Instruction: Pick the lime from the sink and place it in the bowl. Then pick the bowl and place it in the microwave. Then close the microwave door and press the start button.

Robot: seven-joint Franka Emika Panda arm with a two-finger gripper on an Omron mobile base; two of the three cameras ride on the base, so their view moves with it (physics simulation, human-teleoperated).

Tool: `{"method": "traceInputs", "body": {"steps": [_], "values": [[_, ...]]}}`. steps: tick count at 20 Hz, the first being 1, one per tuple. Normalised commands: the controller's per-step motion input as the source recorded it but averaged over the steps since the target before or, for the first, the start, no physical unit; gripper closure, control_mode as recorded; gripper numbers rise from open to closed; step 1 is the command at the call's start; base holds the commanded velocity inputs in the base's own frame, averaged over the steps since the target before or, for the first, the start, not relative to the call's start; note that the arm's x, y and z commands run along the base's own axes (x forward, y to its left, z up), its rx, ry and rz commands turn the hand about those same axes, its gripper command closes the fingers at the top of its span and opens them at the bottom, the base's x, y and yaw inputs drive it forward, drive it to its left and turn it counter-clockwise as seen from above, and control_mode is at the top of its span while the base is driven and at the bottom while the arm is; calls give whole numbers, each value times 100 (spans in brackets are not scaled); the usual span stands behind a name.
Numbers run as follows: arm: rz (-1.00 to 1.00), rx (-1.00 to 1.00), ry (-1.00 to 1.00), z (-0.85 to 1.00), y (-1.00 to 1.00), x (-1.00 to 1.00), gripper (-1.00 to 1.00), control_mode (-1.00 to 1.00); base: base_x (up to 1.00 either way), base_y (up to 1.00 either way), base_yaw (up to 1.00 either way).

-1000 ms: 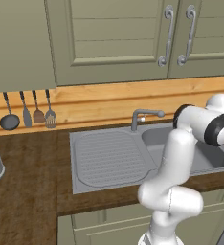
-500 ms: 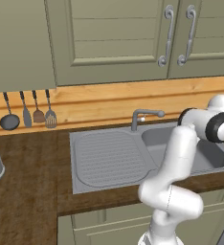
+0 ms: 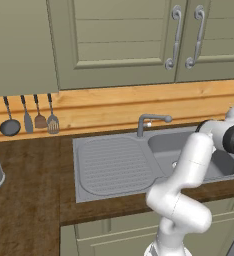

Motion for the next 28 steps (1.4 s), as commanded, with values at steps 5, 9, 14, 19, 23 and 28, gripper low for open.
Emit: {"method": "traceInputs", "body": {"steps": [5, 9, 14, 19, 23, 28], "values": [[-7, 0, -9, -14, 0, 12, -100, -100, 0, 0, 0], [-4, 0, -2, -1, 1, 33, -100, -100, 0, 0, 0], [-1, 0, -2, -14, 6, 28, -100, -100, 0, 0, 0], [0, 0, -2, -15, 0, 13, -100, -100, 0, 0, 0], [0, 0, -1, -16, 0, 10, -100, -100, 0, 0, 0], [0, 0, 0, 0, -6, 25, -100, -100, 0, 0, 0]]}}
